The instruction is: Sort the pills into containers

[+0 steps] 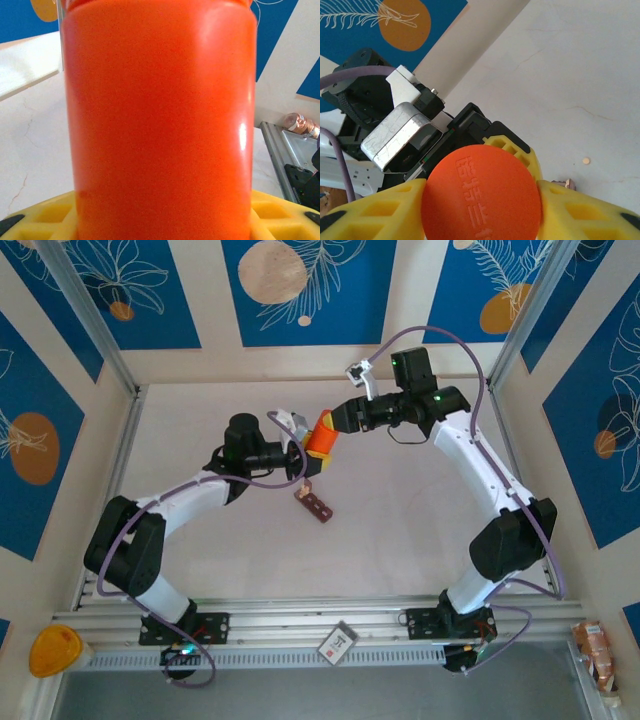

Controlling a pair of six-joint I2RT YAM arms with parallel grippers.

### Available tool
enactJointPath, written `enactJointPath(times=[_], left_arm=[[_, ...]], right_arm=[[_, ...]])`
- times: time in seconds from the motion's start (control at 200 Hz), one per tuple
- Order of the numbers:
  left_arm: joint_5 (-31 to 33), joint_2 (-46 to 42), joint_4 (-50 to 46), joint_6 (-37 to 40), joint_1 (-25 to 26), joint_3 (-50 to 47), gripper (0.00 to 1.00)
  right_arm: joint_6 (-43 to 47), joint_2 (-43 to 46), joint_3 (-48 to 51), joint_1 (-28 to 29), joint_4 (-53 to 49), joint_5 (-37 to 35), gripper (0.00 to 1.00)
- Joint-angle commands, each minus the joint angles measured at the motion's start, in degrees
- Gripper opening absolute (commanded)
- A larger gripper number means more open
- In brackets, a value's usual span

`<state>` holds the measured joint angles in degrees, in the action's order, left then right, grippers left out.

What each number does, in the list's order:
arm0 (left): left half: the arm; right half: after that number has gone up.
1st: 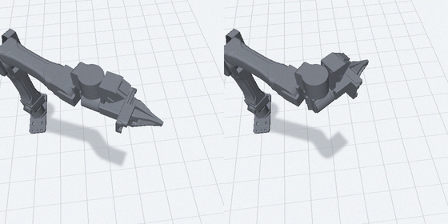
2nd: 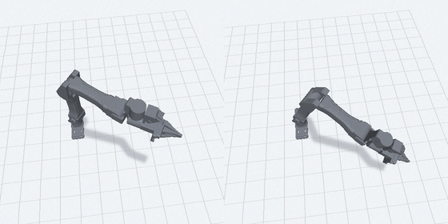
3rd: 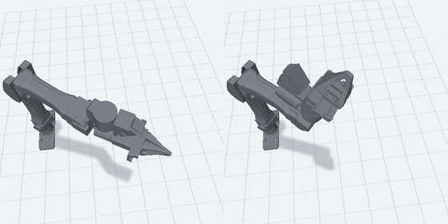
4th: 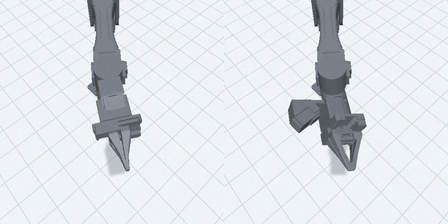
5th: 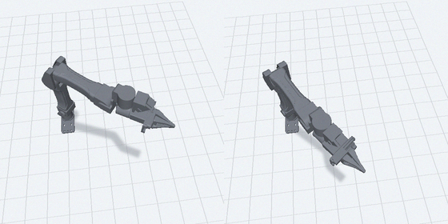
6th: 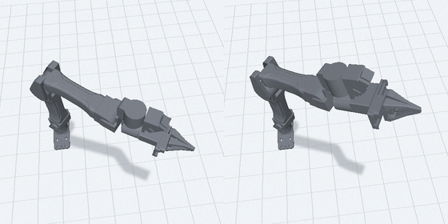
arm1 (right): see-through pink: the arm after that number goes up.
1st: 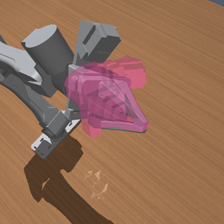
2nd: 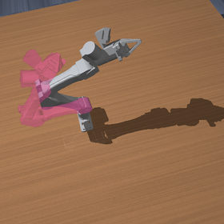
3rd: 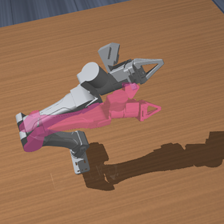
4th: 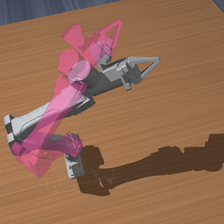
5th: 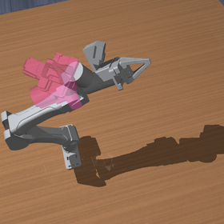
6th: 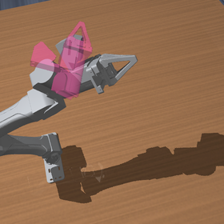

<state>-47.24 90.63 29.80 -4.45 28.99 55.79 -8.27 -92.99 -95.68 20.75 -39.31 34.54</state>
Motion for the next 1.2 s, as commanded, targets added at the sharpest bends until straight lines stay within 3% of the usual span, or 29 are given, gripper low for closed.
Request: enactJointPath(times=[0.0, 0.115, 0.345, 0.505, 0.675, 0.825, 0.905, 1.195], left_arm=[[-1.33, 0.15, 1.6, -0.05, 0.22, 2.29, 0.0], [1.0, -0.1, 1.75, 0.23, 0.27, 2.19, 0.0], [11.85, -1.99, 4.11, 3.22, 1.58, 0.22, 0.0], [13.93, -1.73, 4.14, 4.18, 2.64, 0.19, 0.0], [12.78, -0.79, 4.11, 3.95, 2.65, 0.37, 0.0], [9.62, 0.29, 3.14, 3.7, 2.25, 1.13, 0.0], [7.97, 0.58, 3.2, 3.24, 2.05, 1.55, 0.0], [-0.38, 1.41, 0.07, 1.31, 1.54, 4.45, 0.0]], right_arm=[[-1.28, -0.34, -0.37, 1.48, -1.05, 0.12, 0.44], [-6.18, 0.45, 2.08, 2.04, 1.21, -3.21, 0.39], [-21.68, 3.23, 10.32, 7.56, 7.89, -19.14, 0.38], [-24.42, 3.53, 11.88, 10.27, 9.95, -23.28, 0.37], [-22.97, 3.6, 9.78, 8.13, 8.77, -21.33, 0.43], [-20.72, 7.45, 10.2, 2.79, 10.95, -15.19, 0.71], [-17.92, 10.2, 10.97, 0.56, 12.2, -12.39, 0.8], [-2.05, 10.99, 10.35, -3.19, 6.97, -1.96, 0.84]])
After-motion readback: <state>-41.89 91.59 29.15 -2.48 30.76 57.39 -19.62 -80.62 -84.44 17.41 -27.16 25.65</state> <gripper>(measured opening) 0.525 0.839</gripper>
